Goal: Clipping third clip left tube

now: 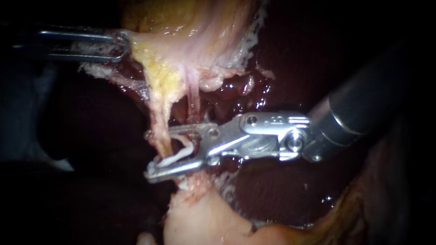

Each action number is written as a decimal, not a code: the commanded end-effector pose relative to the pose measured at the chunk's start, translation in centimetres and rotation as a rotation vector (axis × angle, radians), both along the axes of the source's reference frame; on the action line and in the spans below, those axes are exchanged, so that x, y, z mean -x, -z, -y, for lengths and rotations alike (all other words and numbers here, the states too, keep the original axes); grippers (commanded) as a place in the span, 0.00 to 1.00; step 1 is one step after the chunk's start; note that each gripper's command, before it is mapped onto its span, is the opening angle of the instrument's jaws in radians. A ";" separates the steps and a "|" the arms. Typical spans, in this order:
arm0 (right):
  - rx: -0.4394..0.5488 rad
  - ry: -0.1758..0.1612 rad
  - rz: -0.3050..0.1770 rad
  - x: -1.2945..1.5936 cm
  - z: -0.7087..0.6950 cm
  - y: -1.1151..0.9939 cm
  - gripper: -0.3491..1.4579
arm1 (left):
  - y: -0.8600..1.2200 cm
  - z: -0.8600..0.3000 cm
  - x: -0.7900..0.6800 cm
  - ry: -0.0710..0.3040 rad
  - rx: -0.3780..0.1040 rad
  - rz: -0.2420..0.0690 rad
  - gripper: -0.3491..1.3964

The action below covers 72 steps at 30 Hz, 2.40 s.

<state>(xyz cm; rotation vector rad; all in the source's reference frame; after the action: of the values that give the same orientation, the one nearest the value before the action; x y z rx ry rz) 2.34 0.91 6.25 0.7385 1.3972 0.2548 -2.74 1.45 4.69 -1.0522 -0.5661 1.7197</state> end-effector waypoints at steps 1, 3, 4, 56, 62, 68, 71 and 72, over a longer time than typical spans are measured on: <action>-0.007 -0.004 -0.002 -0.02 -0.01 0.00 0.46 | 0.00 0.00 0.00 0.000 0.000 0.000 0.00; -0.015 -0.011 -0.007 -0.06 -0.02 -0.01 0.46 | -0.01 0.00 0.00 0.000 0.000 0.000 0.00; -0.015 -0.013 -0.009 -0.08 -0.03 -0.01 0.46 | -0.01 0.00 0.00 0.000 0.000 0.000 0.00; -0.090 -0.061 -0.107 -0.26 -0.34 0.95 0.46 | -0.04 -0.01 0.00 -0.001 0.001 0.000 0.00; -0.107 -0.059 -0.103 -0.26 -0.33 0.95 0.43 | -0.04 -0.01 0.00 -0.001 0.001 0.000 0.00; -0.107 -0.058 -0.103 -0.24 -0.33 0.96 0.36 | -0.04 -0.02 0.00 -0.001 0.001 0.000 0.00; -0.107 -0.058 -0.104 -0.23 -0.32 0.96 0.29 | -0.04 -0.02 0.00 -0.001 0.001 0.000 0.00; -0.107 -0.057 -0.104 -0.22 -0.32 0.96 0.25 | -0.04 -0.02 0.00 -0.001 0.001 0.000 0.00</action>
<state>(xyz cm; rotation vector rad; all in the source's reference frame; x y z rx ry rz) 2.56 1.23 5.29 0.8105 1.5129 0.3435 -2.74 1.46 4.73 -1.0527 -0.5660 1.7207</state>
